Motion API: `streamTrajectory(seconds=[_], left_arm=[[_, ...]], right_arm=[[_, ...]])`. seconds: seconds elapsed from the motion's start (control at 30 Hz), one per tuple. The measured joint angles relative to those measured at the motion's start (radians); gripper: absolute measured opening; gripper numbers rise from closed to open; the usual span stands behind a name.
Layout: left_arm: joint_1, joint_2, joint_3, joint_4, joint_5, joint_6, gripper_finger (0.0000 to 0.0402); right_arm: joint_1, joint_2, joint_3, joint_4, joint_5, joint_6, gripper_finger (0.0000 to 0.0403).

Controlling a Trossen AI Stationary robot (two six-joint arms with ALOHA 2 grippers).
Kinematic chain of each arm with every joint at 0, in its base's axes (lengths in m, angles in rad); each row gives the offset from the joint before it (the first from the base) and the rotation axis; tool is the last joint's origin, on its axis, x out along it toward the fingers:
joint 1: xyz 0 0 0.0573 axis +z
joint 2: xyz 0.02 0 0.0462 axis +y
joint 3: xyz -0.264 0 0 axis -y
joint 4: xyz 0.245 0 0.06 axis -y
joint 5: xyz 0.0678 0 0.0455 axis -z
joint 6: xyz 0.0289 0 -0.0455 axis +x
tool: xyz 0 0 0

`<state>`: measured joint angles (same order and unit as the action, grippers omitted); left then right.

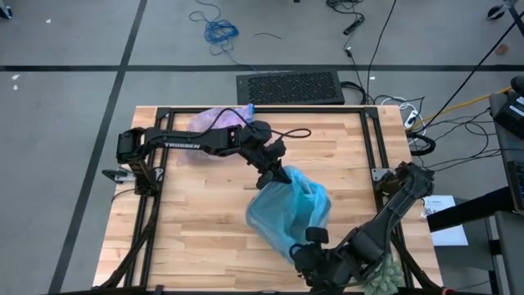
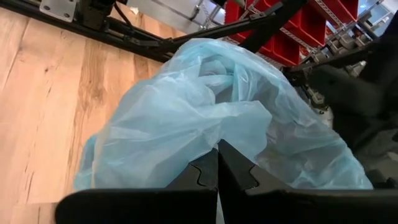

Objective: Place trash/remove bag and relplace
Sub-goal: Insert the new trash bag into the trash bin

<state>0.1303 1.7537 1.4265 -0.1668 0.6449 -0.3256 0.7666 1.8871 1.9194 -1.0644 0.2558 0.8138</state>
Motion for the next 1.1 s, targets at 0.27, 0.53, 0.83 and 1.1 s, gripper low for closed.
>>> streamTrajectory(seconds=[0.27,0.53,0.83,1.1], left_arm=[[0.0,0.0,0.0,0.001,-0.003,0.0,0.0001],[-0.002,0.001,-0.001,0.023,0.0,-0.001,0.0013],[-0.002,-0.004,-0.003,0.038,0.002,0.0,0.0019],[-0.002,-0.025,-0.005,0.129,-0.008,0.0,0.0019]], right_arm=[[-0.042,0.068,0.0,-0.082,-0.023,-0.024,0.0155],[-0.024,0.041,0.002,-0.017,-0.055,-0.008,0.0162],[0.0,0.024,0.224,-0.201,0.064,-0.066,0.0144],[-0.075,0.022,0.383,-0.413,0.112,-0.078,0.0068]])
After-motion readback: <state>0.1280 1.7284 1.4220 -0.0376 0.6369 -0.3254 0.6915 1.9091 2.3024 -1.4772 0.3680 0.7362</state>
